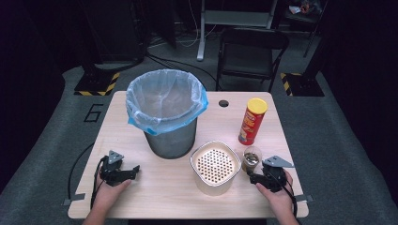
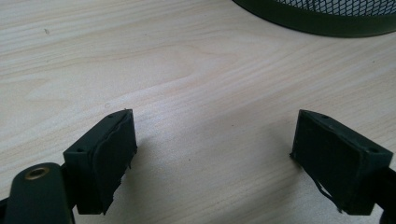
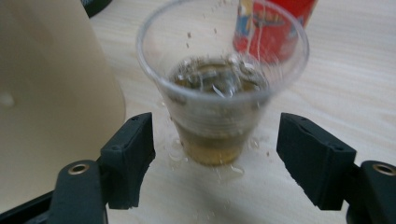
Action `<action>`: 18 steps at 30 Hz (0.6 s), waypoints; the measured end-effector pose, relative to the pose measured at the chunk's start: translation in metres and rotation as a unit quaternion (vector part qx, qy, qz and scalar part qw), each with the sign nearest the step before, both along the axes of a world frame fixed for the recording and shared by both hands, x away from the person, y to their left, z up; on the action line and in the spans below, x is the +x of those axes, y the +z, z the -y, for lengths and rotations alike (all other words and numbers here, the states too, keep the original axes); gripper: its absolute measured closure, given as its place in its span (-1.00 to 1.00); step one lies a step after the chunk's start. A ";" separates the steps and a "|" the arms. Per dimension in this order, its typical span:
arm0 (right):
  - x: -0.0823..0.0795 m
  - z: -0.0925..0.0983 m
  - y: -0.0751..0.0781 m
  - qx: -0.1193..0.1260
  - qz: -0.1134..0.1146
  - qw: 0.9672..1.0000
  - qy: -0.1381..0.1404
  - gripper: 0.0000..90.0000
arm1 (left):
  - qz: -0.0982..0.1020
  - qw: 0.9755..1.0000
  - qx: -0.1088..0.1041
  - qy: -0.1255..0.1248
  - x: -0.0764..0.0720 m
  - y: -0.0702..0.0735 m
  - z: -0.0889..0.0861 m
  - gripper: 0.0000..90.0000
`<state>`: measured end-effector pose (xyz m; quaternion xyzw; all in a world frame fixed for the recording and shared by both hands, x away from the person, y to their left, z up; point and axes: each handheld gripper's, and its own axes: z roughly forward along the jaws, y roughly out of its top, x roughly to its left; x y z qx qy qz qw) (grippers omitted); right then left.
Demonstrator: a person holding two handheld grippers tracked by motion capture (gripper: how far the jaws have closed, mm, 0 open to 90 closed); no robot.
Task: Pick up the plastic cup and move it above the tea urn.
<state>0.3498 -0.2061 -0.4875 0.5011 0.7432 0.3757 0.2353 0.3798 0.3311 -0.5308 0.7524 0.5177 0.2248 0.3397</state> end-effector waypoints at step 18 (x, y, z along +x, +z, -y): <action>0.035 -0.023 0.008 -0.028 0.037 0.999 0.006 -0.51 | 0.000 1.000 0.000 0.000 0.000 0.000 0.000 -0.70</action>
